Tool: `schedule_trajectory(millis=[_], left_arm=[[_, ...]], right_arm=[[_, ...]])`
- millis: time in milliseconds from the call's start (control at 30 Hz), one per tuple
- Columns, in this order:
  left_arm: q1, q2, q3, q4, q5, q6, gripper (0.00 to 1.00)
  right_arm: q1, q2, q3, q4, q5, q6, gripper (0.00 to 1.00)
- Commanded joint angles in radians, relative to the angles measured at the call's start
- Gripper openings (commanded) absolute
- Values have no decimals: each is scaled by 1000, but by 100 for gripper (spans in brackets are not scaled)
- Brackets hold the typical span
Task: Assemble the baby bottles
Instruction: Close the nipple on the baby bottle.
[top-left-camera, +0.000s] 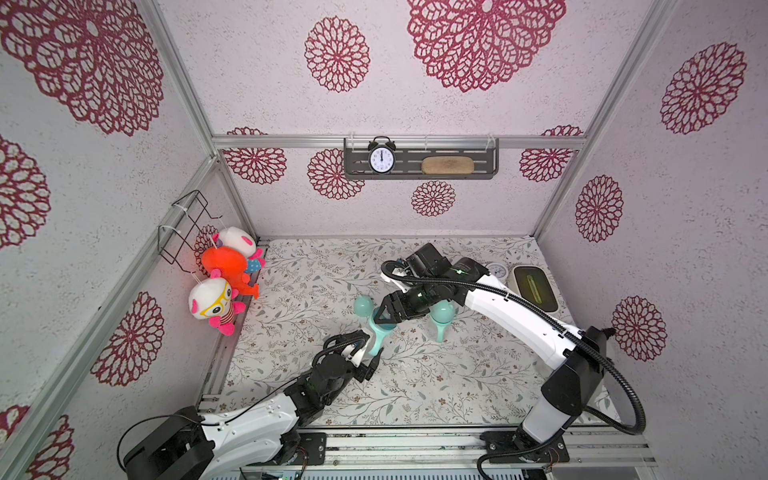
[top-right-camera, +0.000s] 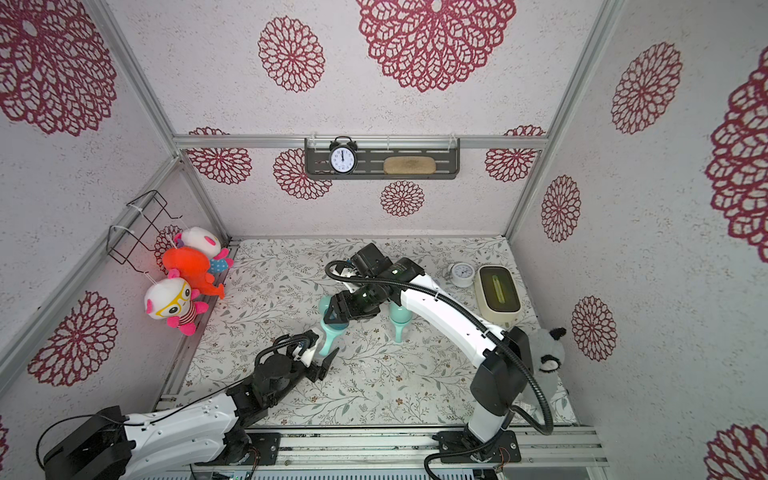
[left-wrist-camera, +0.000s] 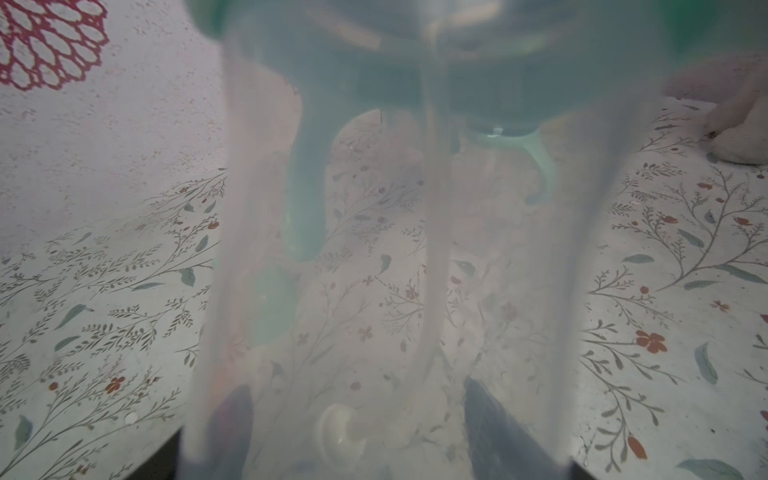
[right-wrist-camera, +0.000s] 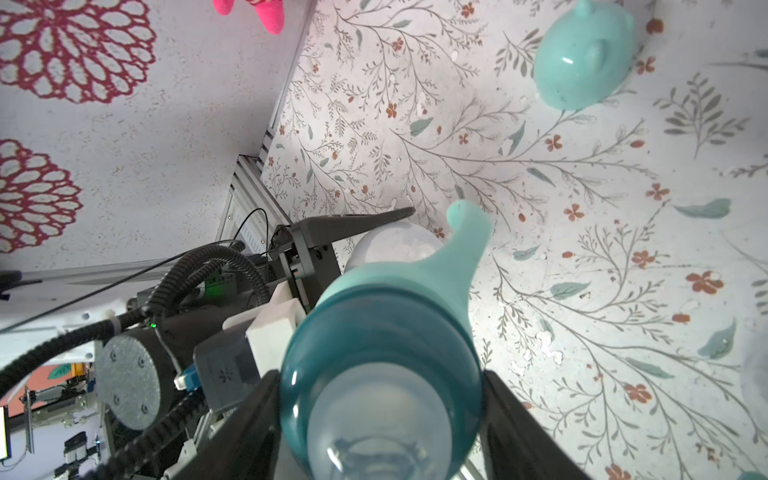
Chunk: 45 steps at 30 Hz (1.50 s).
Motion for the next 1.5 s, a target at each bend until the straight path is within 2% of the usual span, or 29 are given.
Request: schedule_trajectory(millis=[0, 167, 267, 400, 567, 700, 900, 1133, 1467], left_arm=[[-15, -40, 29, 117, -21, 21, 0], [-15, -69, 15, 116, 2, 23, 0], [-15, -89, 16, 90, -10, 15, 0], [-15, -94, 20, 91, -12, 9, 0], [-16, -67, 35, 100, -43, 15, 0], [-19, -41, 53, 103, -49, 20, 0], [-21, -23, 51, 109, -43, 17, 0], [-20, -23, 46, 112, -34, 17, 0], [-19, -8, 40, 124, -17, 20, 0]], right_arm=[[46, 44, 69, -185, 2, 73, 52], [57, 93, 170, -341, 145, -32, 52], [58, 98, 173, -352, 149, -31, 53], [57, 90, 149, -282, 65, 50, 54], [54, 67, 110, -188, 17, 200, 54], [44, 72, 128, -194, 39, 279, 55], [23, 70, 129, -225, 82, 315, 66], [20, 60, 163, -234, 108, 275, 79], [13, 44, 227, -258, 144, 191, 85]])
